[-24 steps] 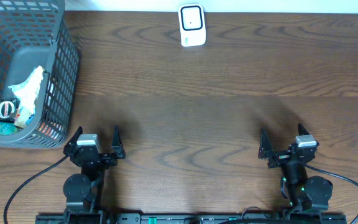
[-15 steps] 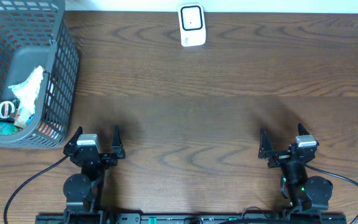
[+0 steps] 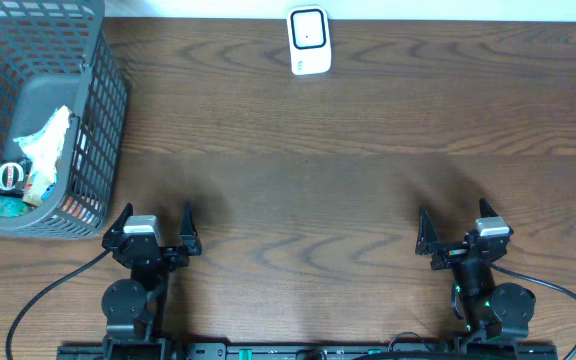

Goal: Scan the item barcode

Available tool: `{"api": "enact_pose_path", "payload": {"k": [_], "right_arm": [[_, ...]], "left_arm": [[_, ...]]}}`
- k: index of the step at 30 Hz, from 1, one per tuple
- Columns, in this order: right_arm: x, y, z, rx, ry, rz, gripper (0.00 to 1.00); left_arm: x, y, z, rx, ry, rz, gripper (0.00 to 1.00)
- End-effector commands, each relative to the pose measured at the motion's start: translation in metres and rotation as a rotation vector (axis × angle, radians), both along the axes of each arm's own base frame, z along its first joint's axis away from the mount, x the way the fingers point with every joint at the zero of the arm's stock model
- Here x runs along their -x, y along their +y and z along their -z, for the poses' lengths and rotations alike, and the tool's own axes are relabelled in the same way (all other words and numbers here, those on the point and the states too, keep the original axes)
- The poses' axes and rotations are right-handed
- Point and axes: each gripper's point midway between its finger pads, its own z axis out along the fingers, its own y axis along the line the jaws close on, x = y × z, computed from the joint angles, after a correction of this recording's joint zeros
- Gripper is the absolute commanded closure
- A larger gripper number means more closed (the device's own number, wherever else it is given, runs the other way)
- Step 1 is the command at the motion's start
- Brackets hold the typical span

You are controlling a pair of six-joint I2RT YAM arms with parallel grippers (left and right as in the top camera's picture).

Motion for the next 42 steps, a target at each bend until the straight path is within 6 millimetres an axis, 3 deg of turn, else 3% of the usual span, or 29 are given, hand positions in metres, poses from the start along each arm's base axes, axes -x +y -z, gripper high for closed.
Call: {"api": "enact_pose_path", "payload": {"k": [1, 22, 25, 29, 34, 39, 42], "right_arm": [[0.000, -0.003, 0.000, 0.015, -0.002, 0.013, 0.01], [0.000, -0.003, 0.000, 0.015, -0.002, 0.013, 0.01], [0.000, -0.003, 0.000, 0.015, -0.002, 0.013, 0.01], [0.000, -0.003, 0.000, 0.015, -0.002, 0.013, 0.01], [0.000, -0.003, 0.000, 0.015, -0.002, 0.013, 0.01], [0.000, -0.003, 0.000, 0.015, -0.002, 0.013, 0.01], [0.000, -0.003, 0.000, 0.015, -0.002, 0.013, 0.01]], "left_arm": [[0.001, 0.004, 0.016, 0.004, 0.046, -0.026, 0.02], [0.000, -0.001, 0.013, 0.024, 0.032, 0.001, 0.03], [-0.002, -0.002, -0.016, 0.027, -0.083, 0.009, 0.02], [0.003, -0.010, -0.069, 0.039, -0.300, 0.061, 0.02], [0.028, -0.025, -0.136, 0.018, -0.591, 0.156, 0.02], [0.061, -0.020, -0.192, 0.007, -0.825, 0.126, 0.02], [0.069, -0.008, -0.223, -0.039, -0.868, 0.036, 0.02]]}}
